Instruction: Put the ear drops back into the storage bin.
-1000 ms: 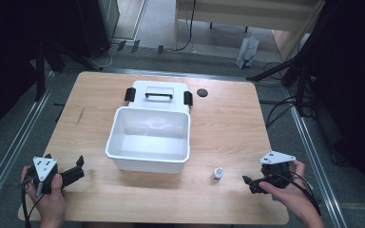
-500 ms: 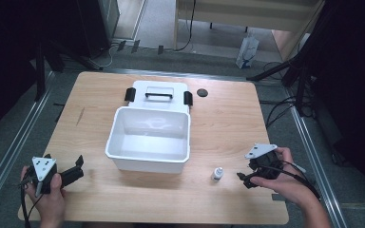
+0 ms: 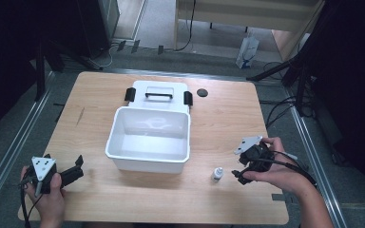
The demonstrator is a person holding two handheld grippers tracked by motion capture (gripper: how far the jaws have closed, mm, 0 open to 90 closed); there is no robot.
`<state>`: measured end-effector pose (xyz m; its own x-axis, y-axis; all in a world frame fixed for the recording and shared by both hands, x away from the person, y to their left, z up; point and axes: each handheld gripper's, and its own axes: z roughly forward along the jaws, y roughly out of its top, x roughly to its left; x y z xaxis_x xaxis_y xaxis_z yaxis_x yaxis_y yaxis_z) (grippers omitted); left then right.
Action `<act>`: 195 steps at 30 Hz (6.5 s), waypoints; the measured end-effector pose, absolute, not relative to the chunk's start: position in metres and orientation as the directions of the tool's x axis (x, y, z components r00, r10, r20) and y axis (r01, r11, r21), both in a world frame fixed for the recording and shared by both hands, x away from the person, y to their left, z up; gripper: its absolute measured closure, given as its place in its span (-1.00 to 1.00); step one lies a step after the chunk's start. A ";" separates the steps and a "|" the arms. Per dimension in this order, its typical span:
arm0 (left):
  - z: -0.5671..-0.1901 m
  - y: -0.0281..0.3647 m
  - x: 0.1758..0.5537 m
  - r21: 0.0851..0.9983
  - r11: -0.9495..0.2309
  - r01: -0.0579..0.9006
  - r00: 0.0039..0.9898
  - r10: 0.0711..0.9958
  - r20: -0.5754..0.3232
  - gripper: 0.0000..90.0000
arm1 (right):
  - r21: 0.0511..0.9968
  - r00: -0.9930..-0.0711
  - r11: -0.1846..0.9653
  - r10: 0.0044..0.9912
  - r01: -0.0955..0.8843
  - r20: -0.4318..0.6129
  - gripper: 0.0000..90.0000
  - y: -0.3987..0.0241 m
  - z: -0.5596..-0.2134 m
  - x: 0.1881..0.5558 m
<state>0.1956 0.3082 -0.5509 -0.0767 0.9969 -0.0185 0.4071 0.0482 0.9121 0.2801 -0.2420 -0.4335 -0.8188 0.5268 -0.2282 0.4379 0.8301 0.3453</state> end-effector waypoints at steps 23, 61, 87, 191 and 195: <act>-0.551 0.309 0.196 0.912 0.049 0.407 -0.079 0.997 -0.018 -1.00 | 0.260 -0.896 0.891 0.417 0.371 -0.153 -0.65 -0.208 -0.427 0.282; -0.551 0.309 0.196 0.913 0.054 0.405 -0.081 0.996 -0.023 -1.00 | 0.115 -0.923 0.917 0.386 0.382 -0.014 0.36 -0.178 -0.458 0.296; -0.551 0.309 0.195 0.913 0.054 0.404 -0.083 0.996 -0.022 -1.00 | 0.165 -0.938 0.926 0.347 0.341 -0.013 0.60 -0.181 -0.433 0.301; -0.551 0.311 0.196 0.911 0.064 0.406 -0.085 0.996 -0.032 -1.00 | 0.147 -0.975 0.972 0.201 0.186 -0.092 0.60 -0.051 -0.342 0.361; -0.551 0.310 0.196 0.912 0.065 0.406 -0.086 0.996 -0.033 -1.00 | 0.151 -0.973 0.969 0.212 0.197 -0.090 0.60 -0.055 -0.343 0.362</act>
<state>0.1961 0.3103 -0.5506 -0.0865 0.9957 -0.0326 0.4056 0.0651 0.9117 0.3615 -0.0547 -0.3429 -0.9732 0.2116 -0.0904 0.1967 0.9688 0.1505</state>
